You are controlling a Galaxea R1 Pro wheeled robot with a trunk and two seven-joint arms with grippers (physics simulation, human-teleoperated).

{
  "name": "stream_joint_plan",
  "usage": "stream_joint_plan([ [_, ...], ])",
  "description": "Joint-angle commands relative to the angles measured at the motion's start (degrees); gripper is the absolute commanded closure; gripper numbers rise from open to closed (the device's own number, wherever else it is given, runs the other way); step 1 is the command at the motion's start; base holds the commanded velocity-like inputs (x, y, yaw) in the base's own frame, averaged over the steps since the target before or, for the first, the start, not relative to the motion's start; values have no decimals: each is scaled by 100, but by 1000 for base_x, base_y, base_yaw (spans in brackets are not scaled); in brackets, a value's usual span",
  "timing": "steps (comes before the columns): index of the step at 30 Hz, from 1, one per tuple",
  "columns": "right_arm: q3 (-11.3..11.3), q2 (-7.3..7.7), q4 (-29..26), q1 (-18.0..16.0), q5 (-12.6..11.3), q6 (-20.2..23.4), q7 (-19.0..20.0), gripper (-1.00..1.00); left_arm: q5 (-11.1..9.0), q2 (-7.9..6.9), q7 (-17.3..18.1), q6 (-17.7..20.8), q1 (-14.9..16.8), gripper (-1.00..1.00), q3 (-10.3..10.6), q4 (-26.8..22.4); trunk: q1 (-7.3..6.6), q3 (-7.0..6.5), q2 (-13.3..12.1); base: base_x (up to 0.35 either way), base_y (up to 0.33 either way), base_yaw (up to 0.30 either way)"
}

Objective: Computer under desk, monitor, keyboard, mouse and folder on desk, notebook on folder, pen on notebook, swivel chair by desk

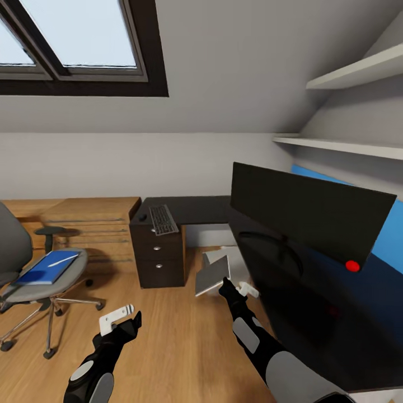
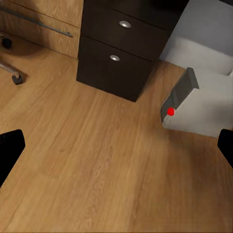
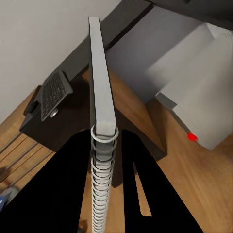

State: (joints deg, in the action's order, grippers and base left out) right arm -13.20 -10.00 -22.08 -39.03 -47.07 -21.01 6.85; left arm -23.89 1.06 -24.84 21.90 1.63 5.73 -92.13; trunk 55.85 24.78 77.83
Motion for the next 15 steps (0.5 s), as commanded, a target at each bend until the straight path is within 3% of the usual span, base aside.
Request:
stream_joint_plan([
  [1, -25, 0, 11, -8, -57, -34, 24, 100, -54, -2, -47, 10, 4, -100, 7, -7, 3, 1, 4, 232, 270, -47],
  [15, -25, 0, 11, -8, -57, -34, 23, 100, -54, 0, -47, 13, 4, -100, 7, -7, 3, -47, 4, 232, 270, -8],
])
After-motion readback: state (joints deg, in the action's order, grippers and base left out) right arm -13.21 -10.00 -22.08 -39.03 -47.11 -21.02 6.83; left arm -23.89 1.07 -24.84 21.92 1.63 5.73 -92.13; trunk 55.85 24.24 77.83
